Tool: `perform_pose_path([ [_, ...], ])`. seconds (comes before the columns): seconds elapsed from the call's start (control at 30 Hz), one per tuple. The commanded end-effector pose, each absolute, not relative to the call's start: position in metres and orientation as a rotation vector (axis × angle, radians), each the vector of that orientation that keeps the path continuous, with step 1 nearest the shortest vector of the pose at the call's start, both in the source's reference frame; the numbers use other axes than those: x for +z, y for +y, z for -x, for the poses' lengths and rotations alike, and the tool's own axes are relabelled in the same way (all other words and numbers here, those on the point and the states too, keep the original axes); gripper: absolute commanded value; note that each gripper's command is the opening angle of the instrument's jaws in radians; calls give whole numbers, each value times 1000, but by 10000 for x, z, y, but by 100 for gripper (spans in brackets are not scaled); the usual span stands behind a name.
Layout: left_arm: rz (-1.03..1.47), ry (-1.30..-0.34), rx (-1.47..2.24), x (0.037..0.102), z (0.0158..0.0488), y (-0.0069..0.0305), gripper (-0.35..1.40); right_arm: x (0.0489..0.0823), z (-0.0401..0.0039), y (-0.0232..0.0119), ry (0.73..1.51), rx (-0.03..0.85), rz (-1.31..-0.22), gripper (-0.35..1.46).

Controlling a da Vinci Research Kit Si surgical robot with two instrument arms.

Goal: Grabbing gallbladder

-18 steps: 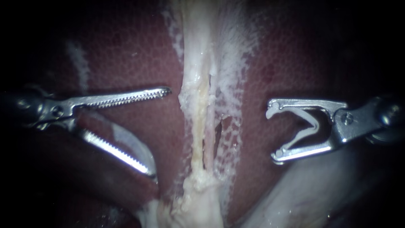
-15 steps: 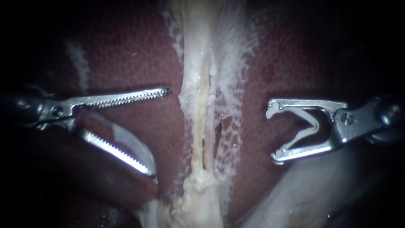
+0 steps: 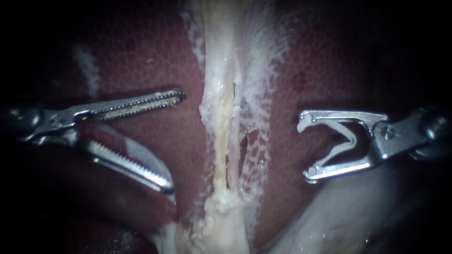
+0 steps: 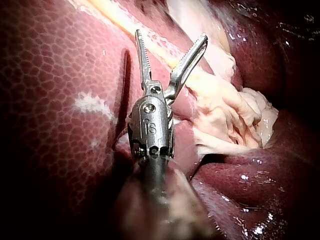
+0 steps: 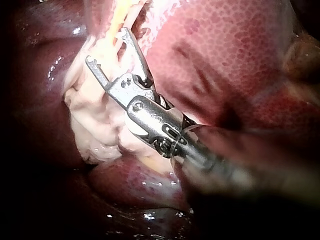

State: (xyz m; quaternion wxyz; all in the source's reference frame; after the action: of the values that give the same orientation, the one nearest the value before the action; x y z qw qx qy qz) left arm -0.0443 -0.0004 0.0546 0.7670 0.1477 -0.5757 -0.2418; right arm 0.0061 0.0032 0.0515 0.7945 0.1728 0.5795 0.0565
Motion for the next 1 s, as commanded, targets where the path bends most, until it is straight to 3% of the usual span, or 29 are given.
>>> perform_pose_path([
  [0.03, -320, -1234, -535, 549, 445, -5, 89, 516, -61, 31, 1246, 121, -371, 60],
  [0.43, -354, -1124, -660, 561, 464, -4, 76, 516, -61, 31, 1246, 121, -371, 60],
  [0.8, -345, -1090, -701, 574, 474, 2, 66, 517, -61, 31, 1245, 121, -370, 60],
  [1.0, -340, -1061, -747, 582, 471, 6, 46, 517, -61, 31, 1245, 121, -370, 60],
])
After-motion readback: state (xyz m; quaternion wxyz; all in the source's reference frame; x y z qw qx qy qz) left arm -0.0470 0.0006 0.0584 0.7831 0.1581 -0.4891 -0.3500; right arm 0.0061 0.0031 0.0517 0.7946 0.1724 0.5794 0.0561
